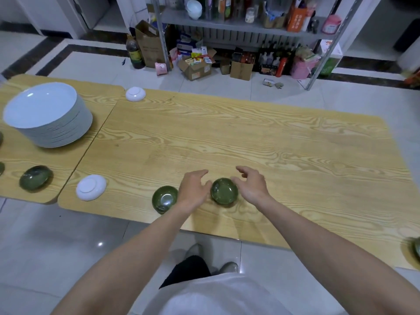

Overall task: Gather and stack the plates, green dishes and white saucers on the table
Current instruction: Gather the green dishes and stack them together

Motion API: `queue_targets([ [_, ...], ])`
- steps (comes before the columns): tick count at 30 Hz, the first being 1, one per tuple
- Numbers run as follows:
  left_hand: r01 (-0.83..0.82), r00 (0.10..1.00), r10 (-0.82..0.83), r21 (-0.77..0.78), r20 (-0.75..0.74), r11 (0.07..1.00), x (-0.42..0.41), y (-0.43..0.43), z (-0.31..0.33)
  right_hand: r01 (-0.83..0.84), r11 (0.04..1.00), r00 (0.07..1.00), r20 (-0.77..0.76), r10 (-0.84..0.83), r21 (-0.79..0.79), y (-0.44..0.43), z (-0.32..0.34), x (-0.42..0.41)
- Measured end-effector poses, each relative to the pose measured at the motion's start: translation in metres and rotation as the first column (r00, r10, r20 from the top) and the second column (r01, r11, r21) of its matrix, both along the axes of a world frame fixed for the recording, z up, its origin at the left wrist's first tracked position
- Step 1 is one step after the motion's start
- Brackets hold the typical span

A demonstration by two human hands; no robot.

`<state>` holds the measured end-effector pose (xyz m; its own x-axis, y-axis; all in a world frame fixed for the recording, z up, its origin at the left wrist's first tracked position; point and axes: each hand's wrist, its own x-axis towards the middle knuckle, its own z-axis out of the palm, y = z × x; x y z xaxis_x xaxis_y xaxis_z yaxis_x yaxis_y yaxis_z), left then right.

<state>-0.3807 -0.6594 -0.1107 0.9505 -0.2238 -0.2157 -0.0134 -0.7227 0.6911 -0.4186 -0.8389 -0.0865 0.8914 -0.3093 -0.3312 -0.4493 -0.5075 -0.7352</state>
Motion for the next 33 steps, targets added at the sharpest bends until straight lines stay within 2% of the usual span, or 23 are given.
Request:
queue_targets([
  [1,0.091,0.993,-0.099,0.119,0.071,0.989,0.001,0.006,0.008,-0.184,0.975,0.983,-0.009,0.184,-0.128,0.002,0.009,0.005],
  [3,0.173,0.962,-0.233,0.341,0.144,0.924,0.005,0.019,0.023,-0.454,0.808,0.886,-0.091,0.455,-0.377,0.01,0.023,0.014],
  [5,0.169,0.948,-0.271,0.46,0.167,0.872,0.008,0.036,0.036,-0.566,0.641,0.799,-0.156,0.58,-0.518,0.024,0.032,0.022],
  [7,0.138,0.948,-0.263,0.517,0.178,0.845,0.011,0.052,0.048,-0.601,0.572,0.762,-0.184,0.621,-0.558,0.043,0.04,0.027],
  [12,0.059,0.948,-0.225,0.567,0.227,0.821,0.016,0.095,0.066,-0.616,0.503,0.728,-0.192,0.658,-0.607,0.094,0.054,0.038],
  [20,-0.066,0.944,-0.127,0.552,0.304,0.831,0.013,0.197,0.082,-0.604,0.438,0.682,-0.148,0.716,-0.666,0.193,0.073,0.052],
  [33,-0.214,0.944,0.022,0.559,0.329,0.801,-0.008,0.359,0.078,-0.646,0.336,0.574,-0.146,0.805,-0.685,0.363,0.078,0.06],
])
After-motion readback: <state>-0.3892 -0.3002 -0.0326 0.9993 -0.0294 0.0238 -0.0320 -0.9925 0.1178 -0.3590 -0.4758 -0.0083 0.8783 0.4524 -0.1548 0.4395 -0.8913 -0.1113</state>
